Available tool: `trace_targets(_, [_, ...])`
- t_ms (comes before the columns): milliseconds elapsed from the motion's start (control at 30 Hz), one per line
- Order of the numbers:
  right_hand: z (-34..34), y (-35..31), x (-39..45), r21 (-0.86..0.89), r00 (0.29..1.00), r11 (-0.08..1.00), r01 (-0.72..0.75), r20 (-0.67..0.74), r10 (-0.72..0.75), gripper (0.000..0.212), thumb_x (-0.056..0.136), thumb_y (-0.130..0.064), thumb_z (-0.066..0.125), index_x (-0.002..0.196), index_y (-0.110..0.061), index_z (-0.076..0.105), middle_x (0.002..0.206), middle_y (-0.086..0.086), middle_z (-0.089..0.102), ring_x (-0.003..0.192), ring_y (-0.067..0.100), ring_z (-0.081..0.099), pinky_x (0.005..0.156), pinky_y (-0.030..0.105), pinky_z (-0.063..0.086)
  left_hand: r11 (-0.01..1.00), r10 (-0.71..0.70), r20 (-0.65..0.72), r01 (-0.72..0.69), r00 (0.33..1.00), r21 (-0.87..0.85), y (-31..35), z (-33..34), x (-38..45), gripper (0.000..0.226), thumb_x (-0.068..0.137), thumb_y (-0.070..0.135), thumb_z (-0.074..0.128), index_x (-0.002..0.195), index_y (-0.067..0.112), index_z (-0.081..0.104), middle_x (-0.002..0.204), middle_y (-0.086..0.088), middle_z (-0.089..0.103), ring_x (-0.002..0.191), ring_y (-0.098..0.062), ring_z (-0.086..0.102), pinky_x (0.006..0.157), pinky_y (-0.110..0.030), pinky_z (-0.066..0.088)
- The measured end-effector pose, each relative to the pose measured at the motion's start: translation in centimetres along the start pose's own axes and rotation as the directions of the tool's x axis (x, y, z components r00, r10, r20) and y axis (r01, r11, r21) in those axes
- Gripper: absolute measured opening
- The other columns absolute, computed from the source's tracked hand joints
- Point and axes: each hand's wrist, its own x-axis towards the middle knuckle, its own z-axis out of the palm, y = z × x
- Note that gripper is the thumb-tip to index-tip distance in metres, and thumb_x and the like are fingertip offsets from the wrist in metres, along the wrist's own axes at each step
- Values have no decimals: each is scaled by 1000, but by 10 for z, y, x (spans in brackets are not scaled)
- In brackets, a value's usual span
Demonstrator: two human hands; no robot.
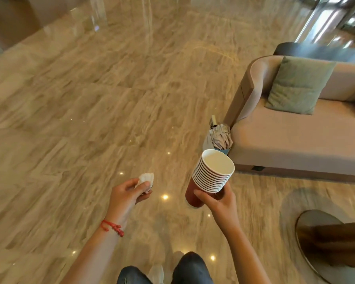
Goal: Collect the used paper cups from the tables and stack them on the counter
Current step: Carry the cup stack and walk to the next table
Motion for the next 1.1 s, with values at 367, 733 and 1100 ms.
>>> trace_targets(367, [-4,-19,274,24,1000,1000,4,-21,-3,56,69,-3,79,118,-16,55,107,-1,68,98,7,65,77,21,54,1000,-11,50,11,999,-8,68,128,242,6,76,7,71,81,9,71,75,-5,74,70,-17,71,58,-20,55])
trace_targets(733, [-5,-76,544,4,1000,1000,11,5,-11,61,68,-13,82,121,-19,53,110,-1,67,101,8,64,79,22,54,999,-18,34,20,999,-33,169,249,456,8,75,6,71,78,13,70,72,-2,74,67,-16,71,53,-18,54])
trace_targets(1100, [34,-108,831,3,997,1000,-1,-73,1,55,67,-7,81,115,-18,56,103,-2,69,91,2,66,69,12,51,999,-34,87,34,996,1,267,346,731,8,74,5,72,80,11,70,72,-6,73,65,-17,70,56,-21,56])
